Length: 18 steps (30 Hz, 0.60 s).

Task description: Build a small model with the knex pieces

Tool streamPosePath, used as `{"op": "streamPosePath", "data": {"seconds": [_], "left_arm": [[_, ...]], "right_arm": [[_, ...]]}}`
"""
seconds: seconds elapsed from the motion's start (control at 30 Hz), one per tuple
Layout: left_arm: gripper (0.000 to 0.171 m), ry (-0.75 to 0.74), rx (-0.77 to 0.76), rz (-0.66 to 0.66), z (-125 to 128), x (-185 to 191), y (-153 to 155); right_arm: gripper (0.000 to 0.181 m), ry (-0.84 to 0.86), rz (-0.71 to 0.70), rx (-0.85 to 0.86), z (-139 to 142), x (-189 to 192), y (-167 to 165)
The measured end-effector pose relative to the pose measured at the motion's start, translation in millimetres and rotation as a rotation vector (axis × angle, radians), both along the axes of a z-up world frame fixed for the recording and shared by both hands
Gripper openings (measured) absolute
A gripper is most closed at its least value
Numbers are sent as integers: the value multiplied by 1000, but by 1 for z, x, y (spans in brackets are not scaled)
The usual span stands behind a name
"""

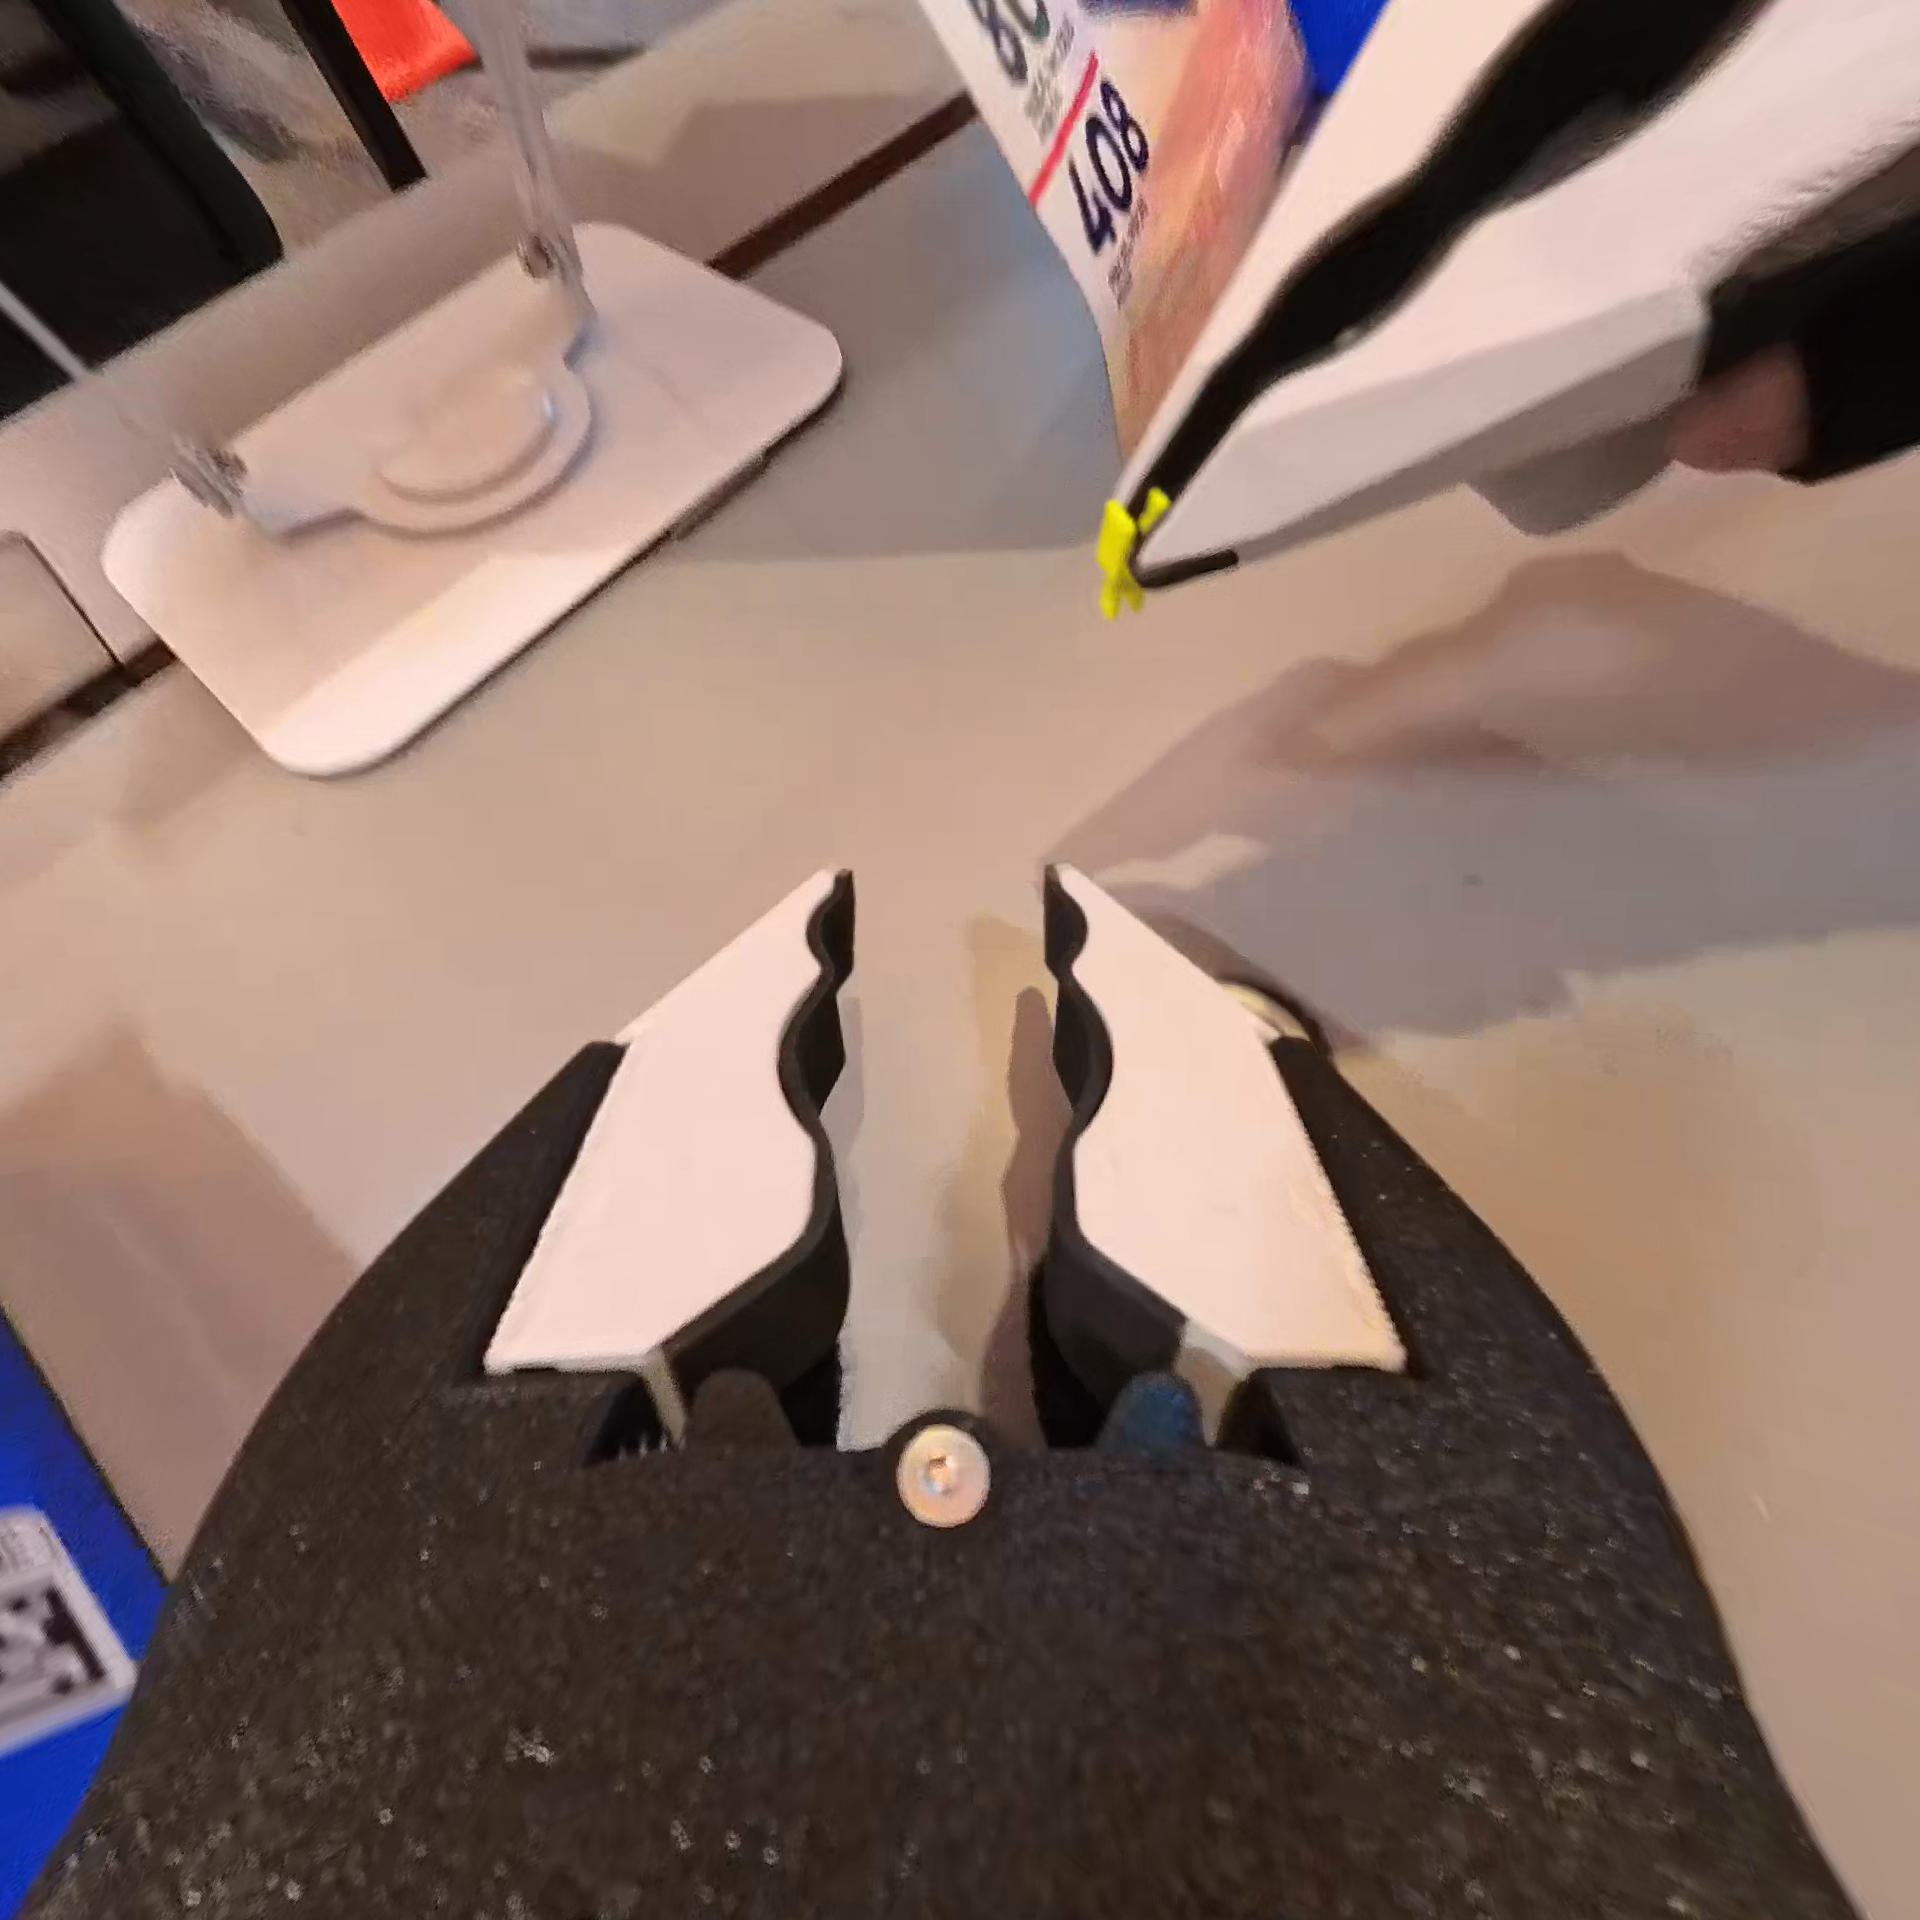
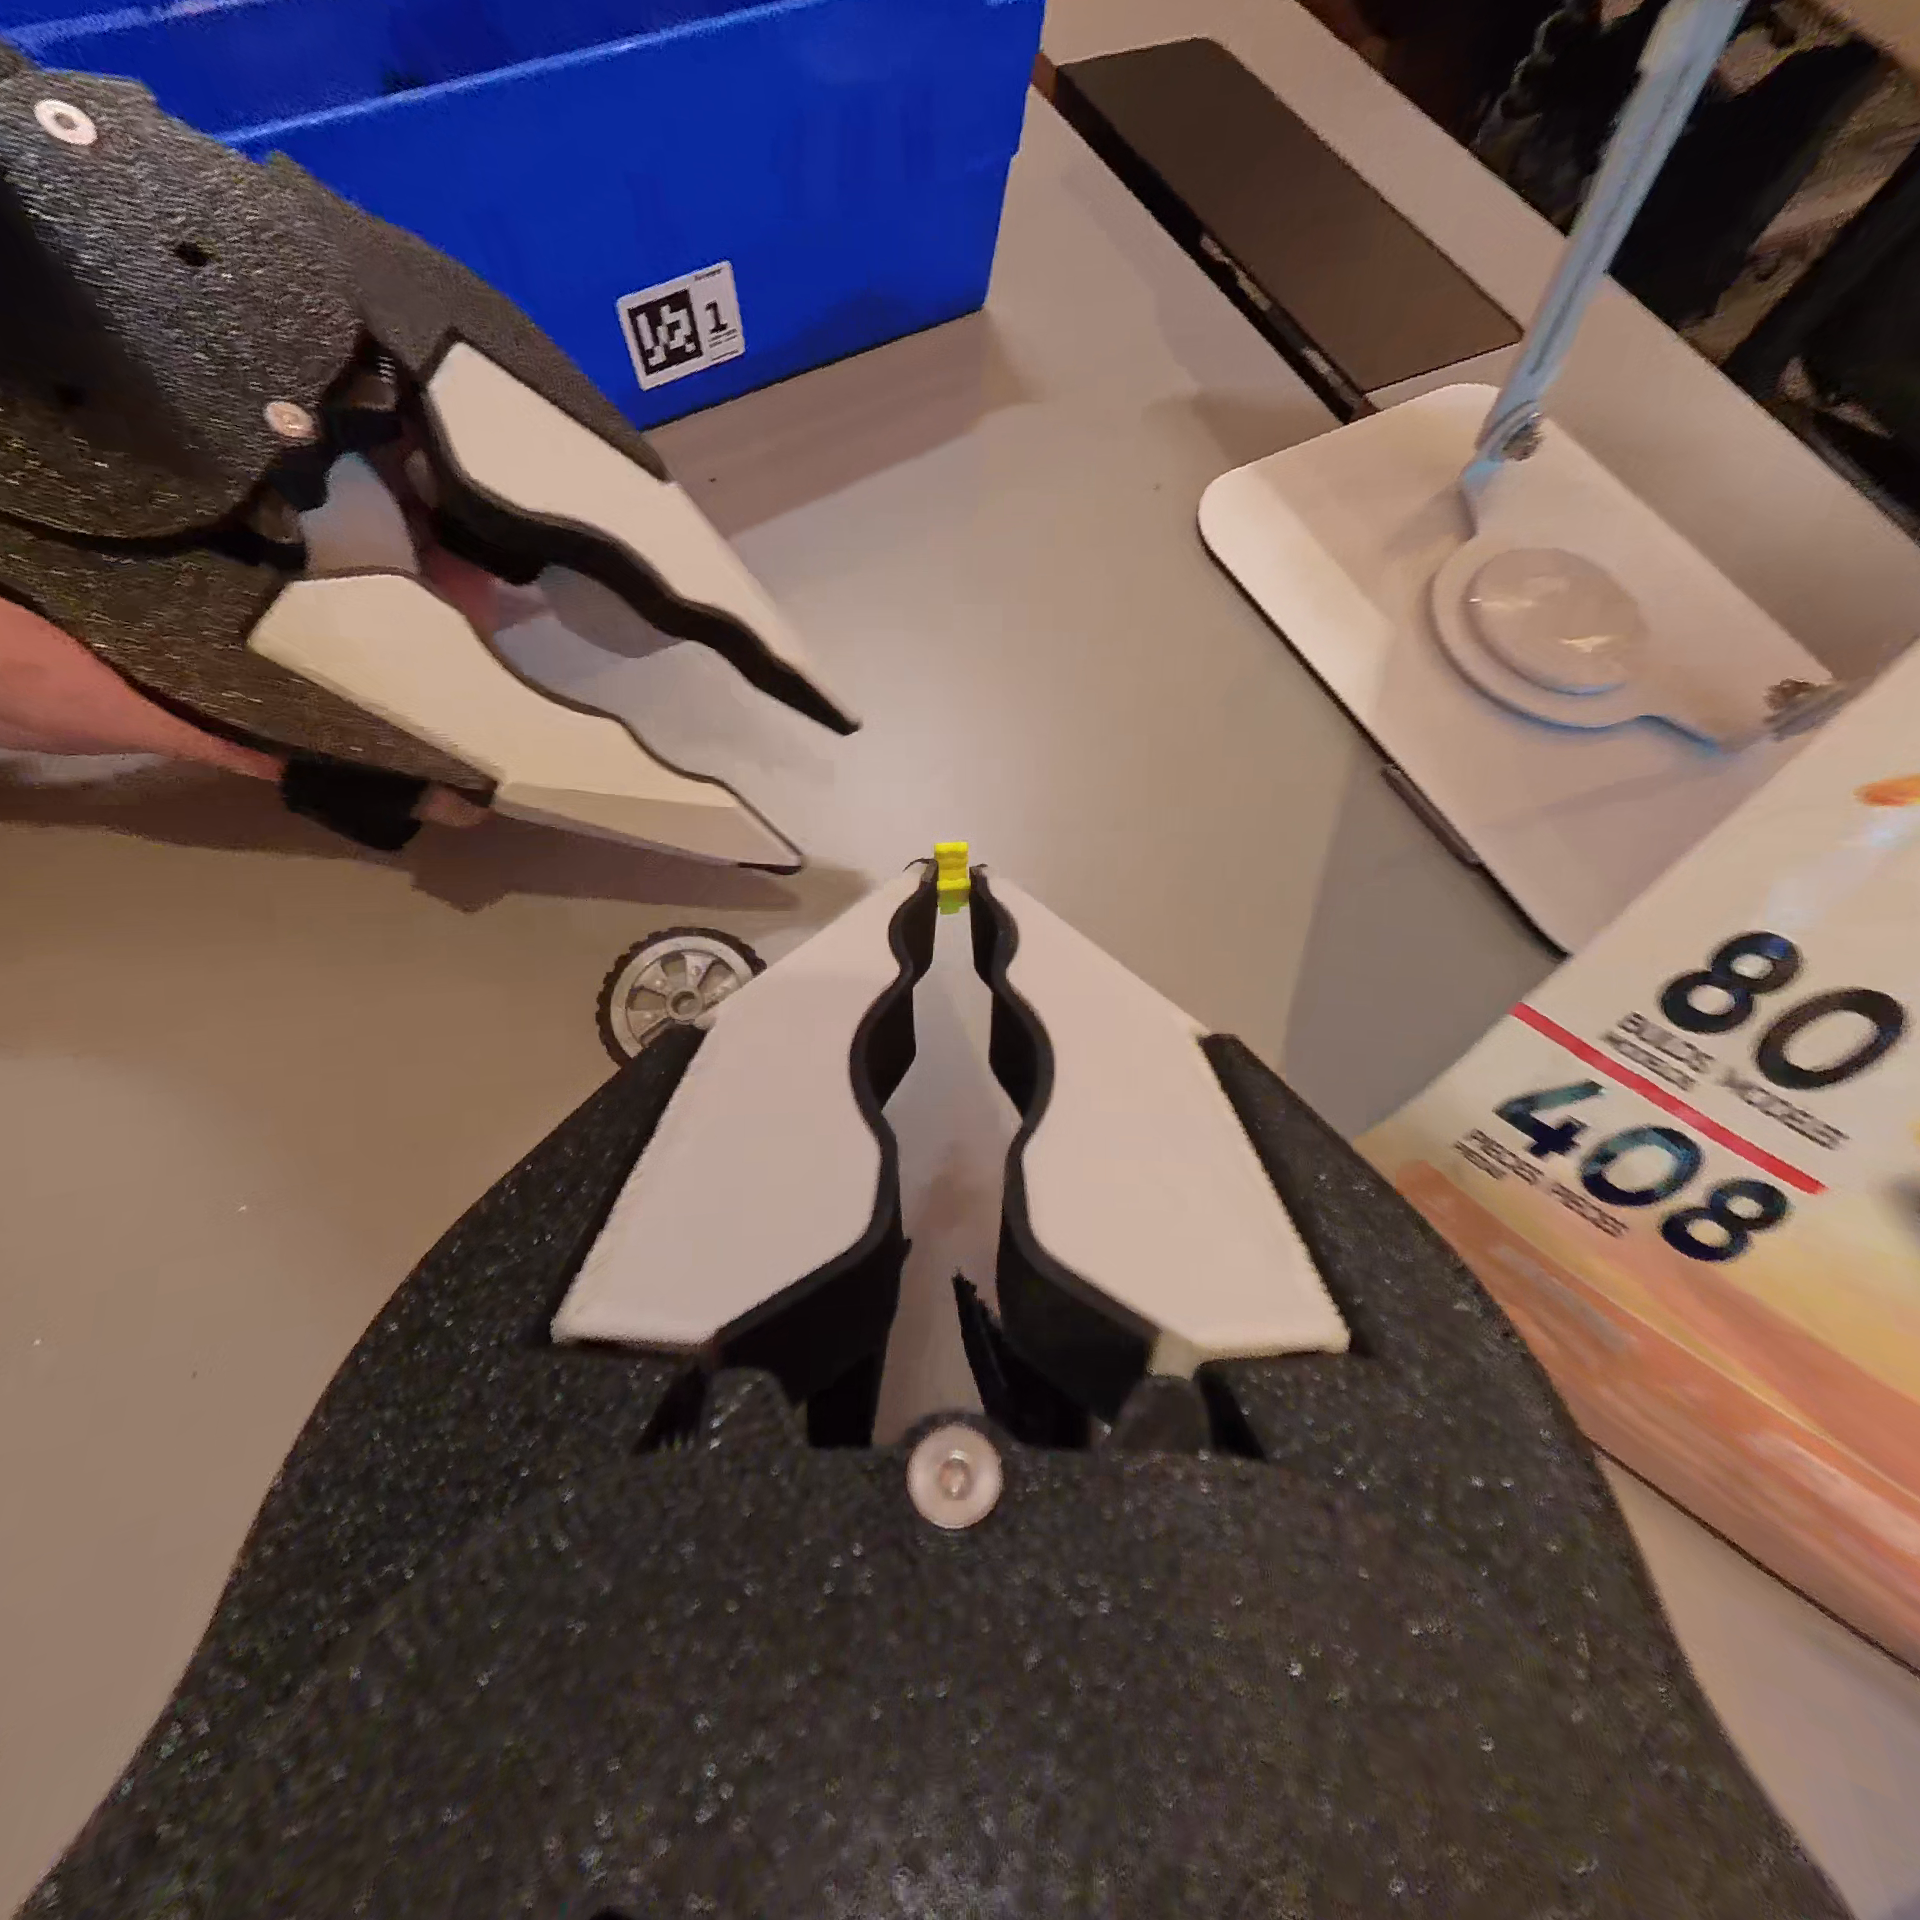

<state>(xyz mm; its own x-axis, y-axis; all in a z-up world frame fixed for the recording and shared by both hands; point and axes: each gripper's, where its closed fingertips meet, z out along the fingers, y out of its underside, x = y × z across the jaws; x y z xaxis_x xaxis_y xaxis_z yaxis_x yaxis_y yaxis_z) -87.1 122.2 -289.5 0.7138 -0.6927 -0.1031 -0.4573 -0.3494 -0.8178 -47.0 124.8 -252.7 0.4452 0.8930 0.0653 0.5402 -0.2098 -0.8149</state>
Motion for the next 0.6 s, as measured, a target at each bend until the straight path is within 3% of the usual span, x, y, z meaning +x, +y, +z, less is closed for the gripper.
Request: {"op": "streamPosePath", "data": {"seconds": [0.17, 0.37, 0.47, 0.6], "left_arm": [[40, 167, 87, -43, -5, 30, 64], [44, 175, 49, -85, -20, 53, 134], [46, 236, -27, -101, -38, 52, 154], [41, 126, -149, -102, -39, 55, 165]], "right_arm": [[6, 0, -42, 5, 5, 25, 9], [6, 47, -75, -25, 3, 45, 20], [6, 53, -69, -36, -2, 47, 21], [6, 64, -51, -52, -5, 45, 22]]}}
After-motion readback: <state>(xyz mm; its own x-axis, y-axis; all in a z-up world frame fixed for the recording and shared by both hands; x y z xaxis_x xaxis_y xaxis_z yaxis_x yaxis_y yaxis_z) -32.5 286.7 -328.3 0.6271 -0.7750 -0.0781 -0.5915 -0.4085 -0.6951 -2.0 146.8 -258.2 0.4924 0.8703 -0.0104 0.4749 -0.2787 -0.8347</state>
